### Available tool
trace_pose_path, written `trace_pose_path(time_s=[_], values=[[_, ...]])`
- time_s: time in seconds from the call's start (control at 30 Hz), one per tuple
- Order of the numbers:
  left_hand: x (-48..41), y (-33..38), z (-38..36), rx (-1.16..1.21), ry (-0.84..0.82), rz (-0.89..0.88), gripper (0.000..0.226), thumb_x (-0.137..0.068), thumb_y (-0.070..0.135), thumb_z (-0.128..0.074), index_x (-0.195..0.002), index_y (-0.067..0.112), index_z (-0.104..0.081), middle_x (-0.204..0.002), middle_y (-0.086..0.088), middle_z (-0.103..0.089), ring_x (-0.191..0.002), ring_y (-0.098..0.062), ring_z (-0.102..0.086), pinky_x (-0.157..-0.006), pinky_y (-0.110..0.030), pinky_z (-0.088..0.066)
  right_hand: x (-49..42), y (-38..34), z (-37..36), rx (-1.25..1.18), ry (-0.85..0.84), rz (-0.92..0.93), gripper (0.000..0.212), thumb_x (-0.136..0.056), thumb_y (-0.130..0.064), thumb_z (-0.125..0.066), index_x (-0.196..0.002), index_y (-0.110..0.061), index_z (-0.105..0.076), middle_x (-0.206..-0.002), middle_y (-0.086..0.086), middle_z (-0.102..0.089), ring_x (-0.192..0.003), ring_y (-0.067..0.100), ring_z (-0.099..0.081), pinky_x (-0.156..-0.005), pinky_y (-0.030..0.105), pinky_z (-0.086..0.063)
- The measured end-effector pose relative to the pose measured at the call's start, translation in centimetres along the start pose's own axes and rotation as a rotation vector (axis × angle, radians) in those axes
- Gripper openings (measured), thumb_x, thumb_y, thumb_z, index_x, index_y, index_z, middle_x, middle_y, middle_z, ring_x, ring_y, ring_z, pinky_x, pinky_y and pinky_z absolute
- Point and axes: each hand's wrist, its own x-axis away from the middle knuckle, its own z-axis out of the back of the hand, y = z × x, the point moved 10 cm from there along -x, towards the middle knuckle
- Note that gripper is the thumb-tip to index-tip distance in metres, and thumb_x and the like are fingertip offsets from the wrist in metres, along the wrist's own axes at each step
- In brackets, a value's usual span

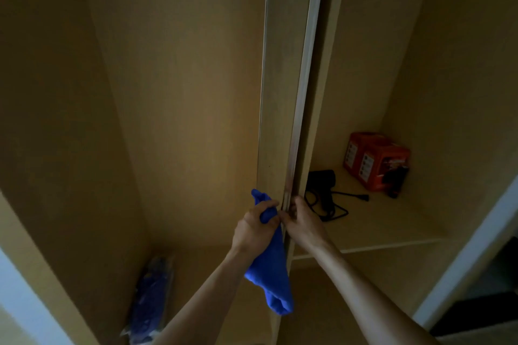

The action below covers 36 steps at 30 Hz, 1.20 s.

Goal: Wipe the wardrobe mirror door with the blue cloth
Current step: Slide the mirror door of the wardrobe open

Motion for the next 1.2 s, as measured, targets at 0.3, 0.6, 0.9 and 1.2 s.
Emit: trace_pose_path(time_s=[0.3,0.6,0.9,1.2], values=[[2.3,0.6,-1.8,0.052,0.000,-0.062,0.029,-0.100,0.032,-0.060,-0.124,0.047,-0.062,-0.115,0.008,-0.069,-0.102,-0.011,-0.066,-0.091,-0.039,-0.057,3.0,0.9,1.6,0.031,0.140,0.029,0.024,-0.102,-0.040,-0.053,-0.124,-0.029,-0.051,-0.104,-0.008,-0.066,-0.092,0.011,-0.066,-0.073,0.034,-0.056],[5.7,0.6,-2.2,0.080,-0.014,-0.092,0.028,-0.098,0.032,-0.062,-0.121,0.048,-0.063,-0.116,0.012,-0.068,-0.103,-0.005,-0.064,-0.089,-0.033,-0.057,7.2,1.2,2.0,0.060,0.156,0.032,0.025,-0.102,-0.041,-0.052,-0.126,-0.033,-0.050,-0.104,-0.012,-0.065,-0.095,0.014,-0.066,-0.066,0.028,-0.049],[9.2,1.8,-2.7,0.097,-0.017,-0.151,0.026,-0.099,0.026,-0.064,-0.121,0.039,-0.066,-0.114,0.017,-0.067,-0.102,0.004,-0.062,-0.086,-0.024,-0.054,10.8,1.8,2.8,0.103,0.158,0.053,0.027,-0.102,-0.036,-0.054,-0.127,-0.025,-0.054,-0.103,-0.004,-0.066,-0.096,0.019,-0.065,-0.065,0.028,-0.043],[12.1,2.5,-3.7,0.067,0.030,-0.143,0.016,-0.098,0.024,-0.064,-0.106,0.038,-0.067,-0.103,0.015,-0.069,-0.092,0.003,-0.063,-0.084,-0.033,-0.056,12.8,2.5,3.2,0.129,0.149,0.047,0.021,-0.102,-0.037,-0.053,-0.118,-0.025,-0.055,-0.099,-0.003,-0.068,-0.091,0.019,-0.066,-0.074,0.036,-0.054]])
